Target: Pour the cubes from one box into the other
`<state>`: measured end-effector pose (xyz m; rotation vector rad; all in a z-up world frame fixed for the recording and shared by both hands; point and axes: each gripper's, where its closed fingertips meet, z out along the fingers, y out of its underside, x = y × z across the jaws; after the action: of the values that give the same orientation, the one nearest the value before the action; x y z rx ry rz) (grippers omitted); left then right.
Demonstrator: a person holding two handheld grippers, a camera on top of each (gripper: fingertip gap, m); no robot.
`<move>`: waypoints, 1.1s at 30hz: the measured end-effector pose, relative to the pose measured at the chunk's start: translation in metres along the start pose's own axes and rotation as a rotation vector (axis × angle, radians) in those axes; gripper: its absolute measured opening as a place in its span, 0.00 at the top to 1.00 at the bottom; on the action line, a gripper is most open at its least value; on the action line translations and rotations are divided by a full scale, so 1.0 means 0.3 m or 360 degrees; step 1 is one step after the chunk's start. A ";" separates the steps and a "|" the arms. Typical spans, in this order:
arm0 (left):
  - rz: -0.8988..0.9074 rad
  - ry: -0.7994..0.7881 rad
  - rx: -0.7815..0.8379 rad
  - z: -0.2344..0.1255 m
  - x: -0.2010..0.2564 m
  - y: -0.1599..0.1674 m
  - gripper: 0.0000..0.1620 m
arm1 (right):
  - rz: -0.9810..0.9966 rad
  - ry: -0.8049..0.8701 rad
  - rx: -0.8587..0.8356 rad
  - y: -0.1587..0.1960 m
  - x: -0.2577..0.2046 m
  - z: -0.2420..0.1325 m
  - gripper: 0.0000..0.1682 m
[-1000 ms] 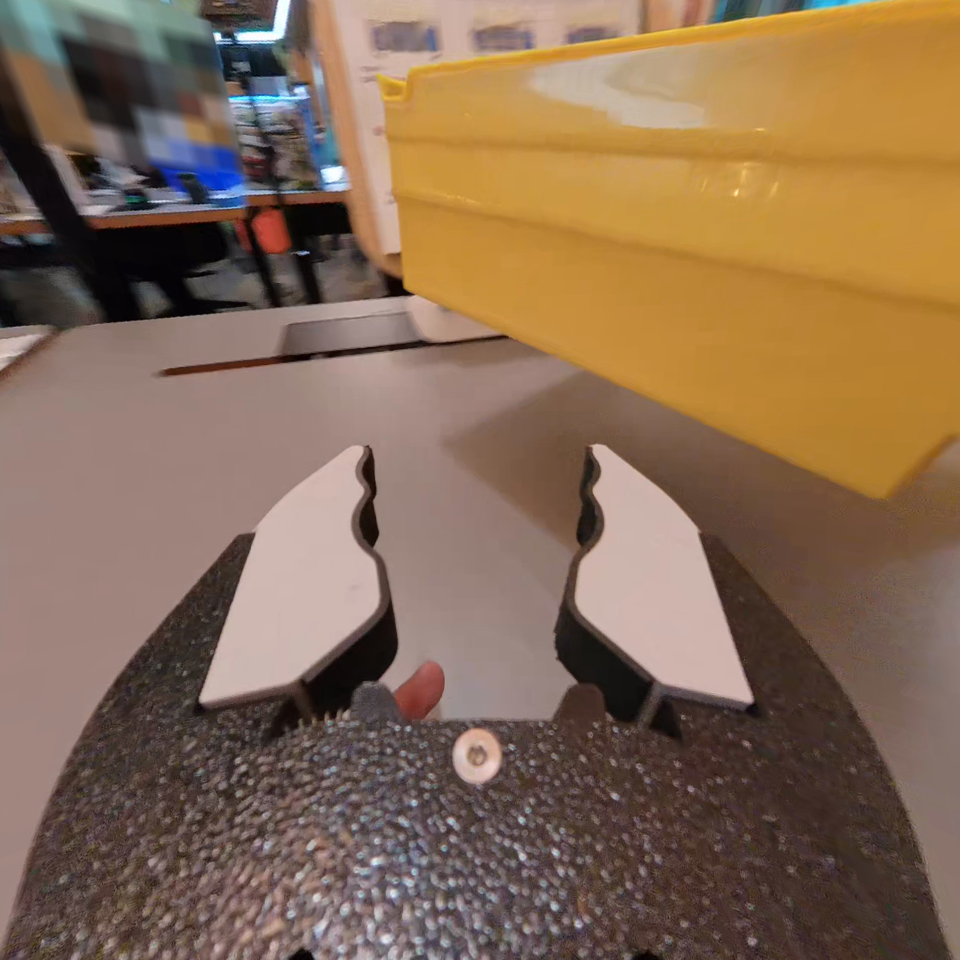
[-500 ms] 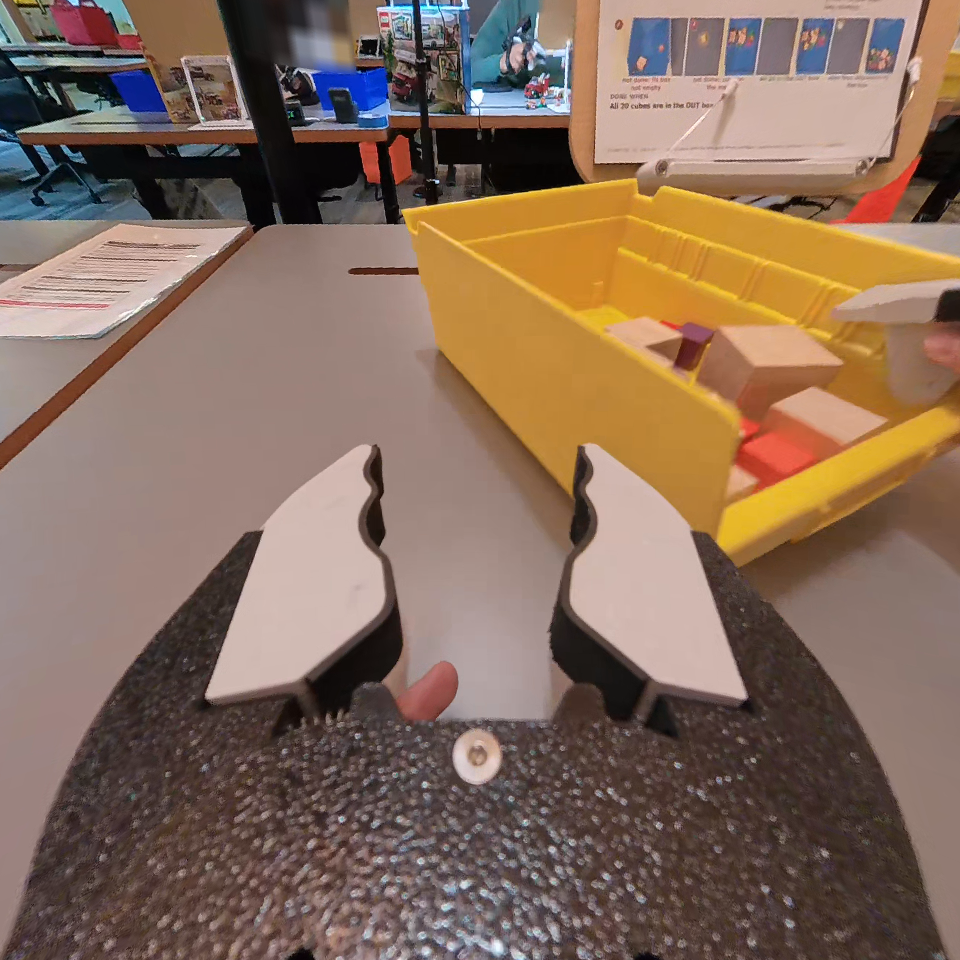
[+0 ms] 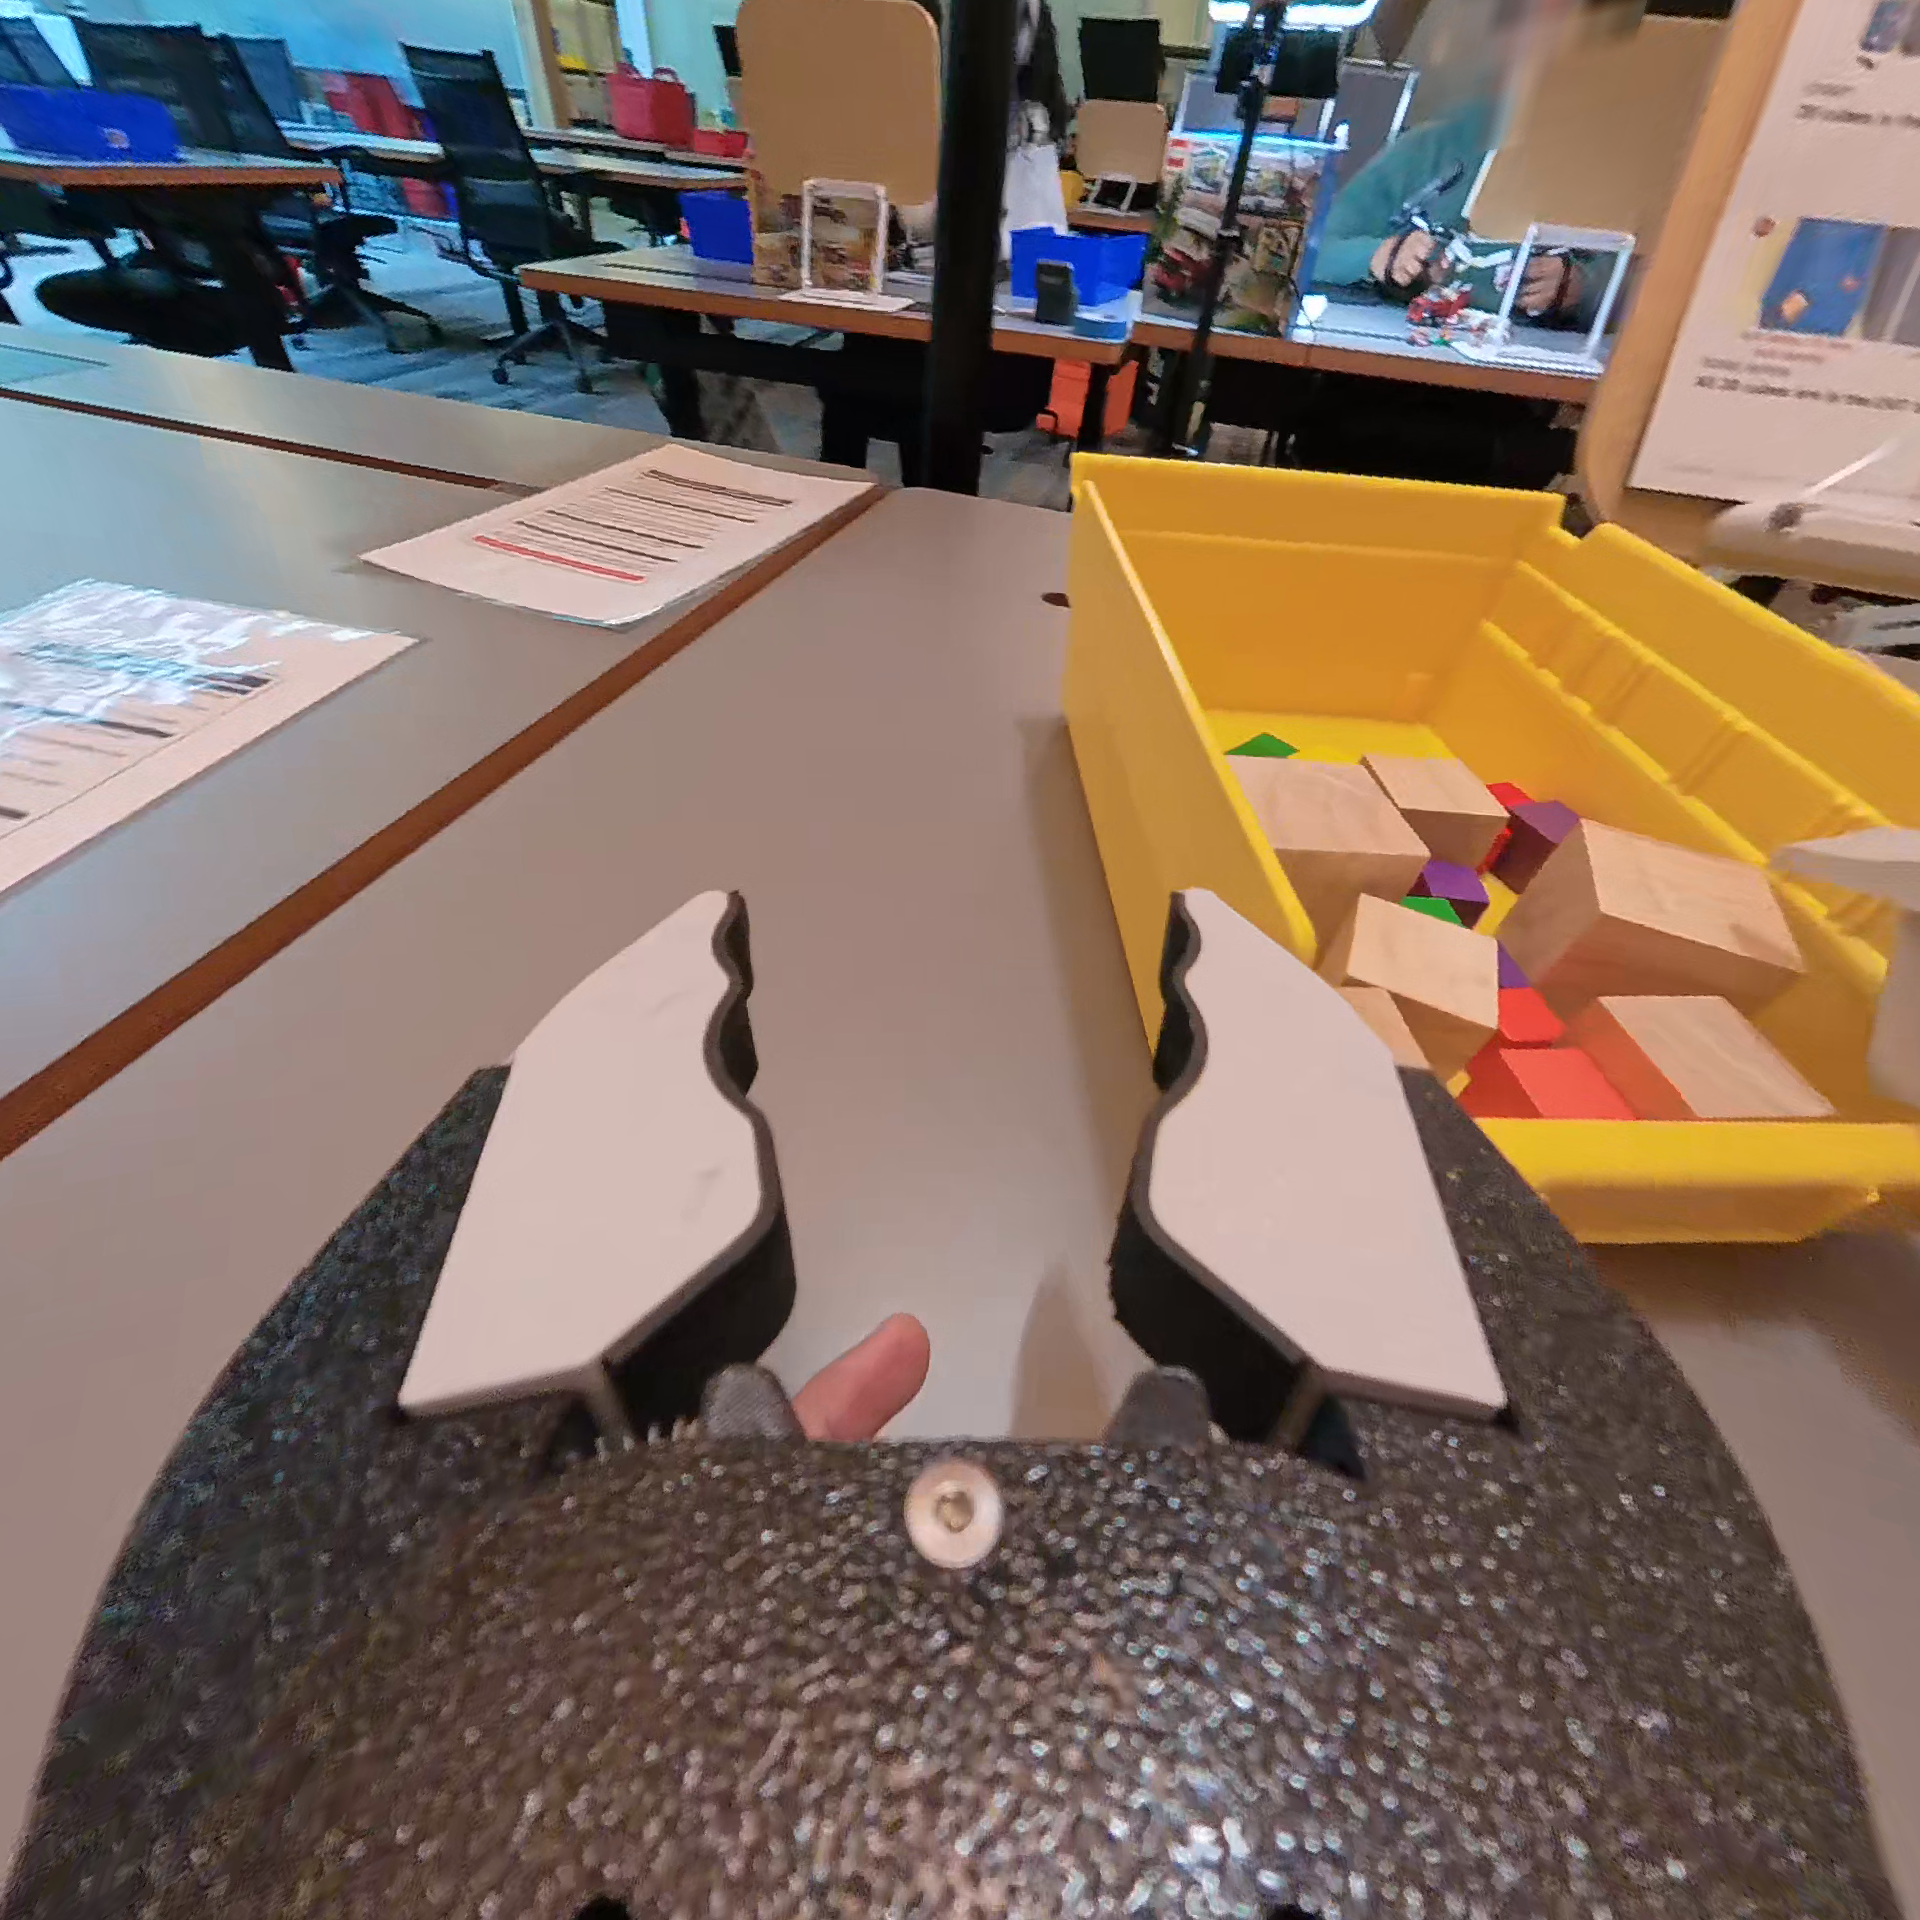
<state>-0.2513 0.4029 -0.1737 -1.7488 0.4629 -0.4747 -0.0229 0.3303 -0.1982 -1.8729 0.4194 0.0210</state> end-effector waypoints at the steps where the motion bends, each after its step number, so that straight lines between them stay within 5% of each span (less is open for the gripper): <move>1: -0.0007 -0.0025 0.0000 -0.001 -0.019 0.002 0.54 | -0.0055 0.0004 -0.0011 0.001 -0.024 0.013 0.72; 7: -0.0053 -0.0066 -0.0011 0.008 -0.042 0.011 0.57 | -0.0057 -0.0083 -0.0093 -0.026 -0.083 0.121 0.71; 11: -0.0061 -0.0122 -0.0048 0.017 -0.074 0.038 0.57 | 0.0169 -0.0289 -0.0159 -0.011 -0.169 0.140 0.50; 15: -0.0108 -0.0246 0.0016 0.002 -0.144 0.011 0.55 | 0.0183 -0.0377 -0.0112 0.020 -0.245 0.091 0.50; 19: -0.0128 -0.0314 0.0155 -0.037 -0.187 -0.051 0.55 | -0.0123 -0.0430 -0.0273 0.055 -0.234 0.029 0.57; 21: -0.0132 -0.0262 0.0160 -0.047 -0.172 -0.057 0.55 | -0.0269 -0.0359 -0.0254 0.001 -0.149 -0.046 0.47; 23: -0.0091 -0.0222 0.0151 -0.048 -0.154 -0.050 0.54 | -0.0403 -0.0208 -0.0117 -0.098 -0.010 -0.170 0.53; 27: -0.0024 -0.0229 0.0122 -0.037 -0.144 -0.034 0.54 | -0.0740 0.0529 0.0181 -0.266 0.467 -0.505 0.53; 33: -0.0015 -0.0203 0.0163 0.017 -0.080 -0.070 0.54 | -0.0499 0.1024 0.0175 -0.173 0.934 -0.913 0.54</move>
<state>-0.2675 0.4246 -0.1561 -1.6717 0.3343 -0.3843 0.2025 0.0154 -0.1188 -1.7871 0.5405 -0.8155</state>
